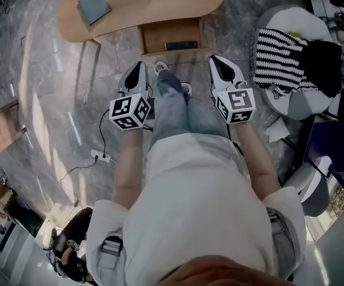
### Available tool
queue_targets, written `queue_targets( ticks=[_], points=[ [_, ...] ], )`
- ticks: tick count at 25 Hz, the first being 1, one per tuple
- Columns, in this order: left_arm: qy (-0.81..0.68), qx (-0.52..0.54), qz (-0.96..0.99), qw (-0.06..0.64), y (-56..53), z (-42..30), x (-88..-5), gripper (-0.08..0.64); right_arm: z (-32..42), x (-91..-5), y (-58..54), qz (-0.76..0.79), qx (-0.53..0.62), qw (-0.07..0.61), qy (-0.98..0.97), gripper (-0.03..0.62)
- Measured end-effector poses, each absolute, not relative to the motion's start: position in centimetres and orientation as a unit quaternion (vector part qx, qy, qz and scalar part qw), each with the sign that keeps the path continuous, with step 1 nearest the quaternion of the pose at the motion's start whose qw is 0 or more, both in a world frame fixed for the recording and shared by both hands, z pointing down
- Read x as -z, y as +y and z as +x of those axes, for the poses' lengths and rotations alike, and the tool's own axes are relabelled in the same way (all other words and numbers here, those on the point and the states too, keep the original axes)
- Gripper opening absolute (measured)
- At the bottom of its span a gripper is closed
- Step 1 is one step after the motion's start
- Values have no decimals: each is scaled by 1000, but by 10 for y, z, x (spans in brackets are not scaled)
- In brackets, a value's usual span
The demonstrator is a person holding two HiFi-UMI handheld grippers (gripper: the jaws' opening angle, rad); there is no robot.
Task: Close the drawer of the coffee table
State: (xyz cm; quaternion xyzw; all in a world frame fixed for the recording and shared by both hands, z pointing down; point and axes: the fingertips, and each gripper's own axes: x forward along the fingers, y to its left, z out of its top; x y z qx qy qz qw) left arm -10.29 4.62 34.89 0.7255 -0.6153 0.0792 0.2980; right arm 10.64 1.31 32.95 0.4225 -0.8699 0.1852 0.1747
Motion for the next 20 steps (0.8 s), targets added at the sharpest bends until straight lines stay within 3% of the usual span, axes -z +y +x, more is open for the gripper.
queue_targets(
  ticks=[18, 20],
  points=[
    [-623, -119, 693, 342, 20, -141, -483, 2, 113, -468, -26, 440, -217, 235, -839, 3],
    [-623, -127, 691, 344, 21, -146, -498, 2, 113, -484, -27, 441, -225, 239, -835, 57]
  ],
)
